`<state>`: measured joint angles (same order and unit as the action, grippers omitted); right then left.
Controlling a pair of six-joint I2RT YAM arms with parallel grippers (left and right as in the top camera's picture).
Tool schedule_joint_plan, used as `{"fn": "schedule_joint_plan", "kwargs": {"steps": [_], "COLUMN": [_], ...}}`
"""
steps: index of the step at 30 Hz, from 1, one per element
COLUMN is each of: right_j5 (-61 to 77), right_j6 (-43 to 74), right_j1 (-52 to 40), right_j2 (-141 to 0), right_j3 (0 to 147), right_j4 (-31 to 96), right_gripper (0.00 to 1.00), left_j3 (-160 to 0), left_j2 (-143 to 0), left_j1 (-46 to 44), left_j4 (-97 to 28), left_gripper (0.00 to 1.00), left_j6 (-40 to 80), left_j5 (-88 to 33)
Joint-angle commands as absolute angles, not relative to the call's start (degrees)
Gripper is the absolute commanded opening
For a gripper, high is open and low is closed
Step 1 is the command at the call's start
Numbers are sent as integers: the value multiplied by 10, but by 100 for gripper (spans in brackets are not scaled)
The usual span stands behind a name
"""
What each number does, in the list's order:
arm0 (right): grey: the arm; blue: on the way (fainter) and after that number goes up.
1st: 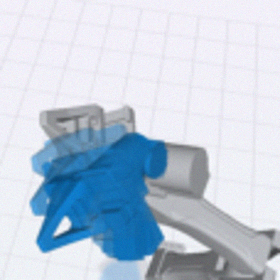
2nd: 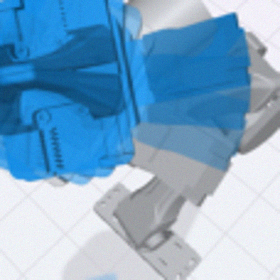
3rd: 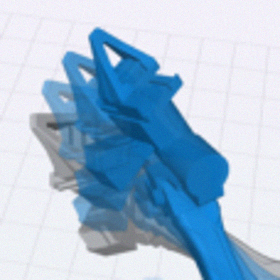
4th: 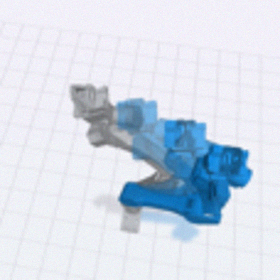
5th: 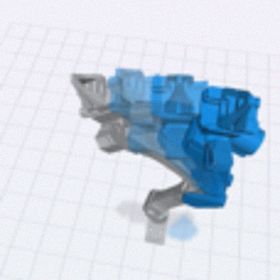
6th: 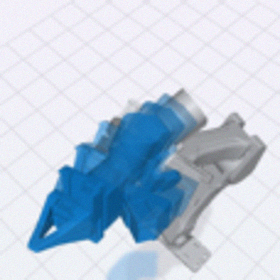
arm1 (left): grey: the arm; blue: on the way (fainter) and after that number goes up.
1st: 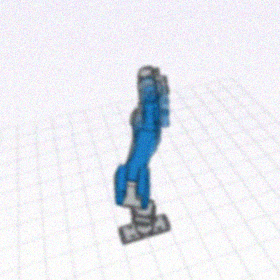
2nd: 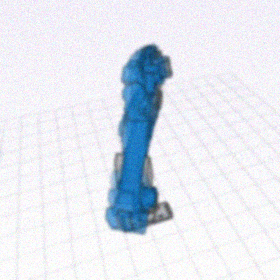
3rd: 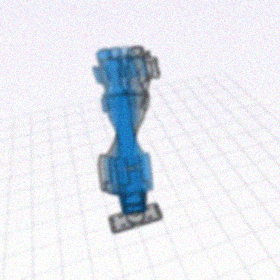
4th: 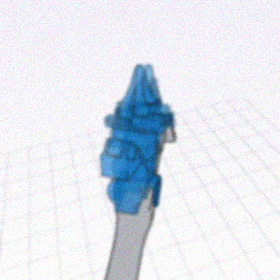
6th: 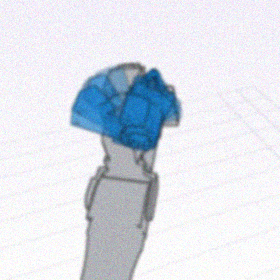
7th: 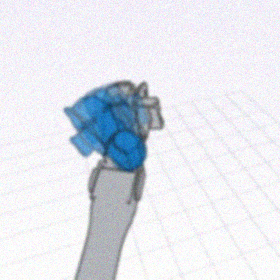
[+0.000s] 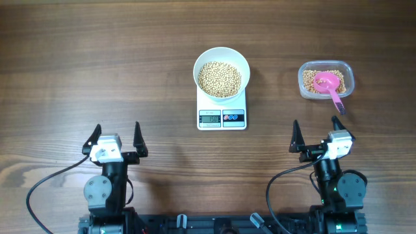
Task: Scoop item into bowl and weigh 150g on scale
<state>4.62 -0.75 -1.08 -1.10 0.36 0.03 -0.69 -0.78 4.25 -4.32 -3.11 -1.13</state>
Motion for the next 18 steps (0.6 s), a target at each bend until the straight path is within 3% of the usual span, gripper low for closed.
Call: {"fn": "schedule_joint_plan", "kwargs": {"steps": [1,18], "right_j5": [38,39], "right_j6": [-14,-14], "right_j1": [-11,-11], "right_j2": [-2,-2], "right_j3": [3,3], "right_j4": [0,0], "right_gripper": [100,99], "left_j3": [-3,-3], "left_j2": [-2,-2], "left_j1": [47,47], "left_j4": [-44,-44], "left_gripper": [100,100], "left_j6": [-26,-26], "left_j5": [-6,-6]}}
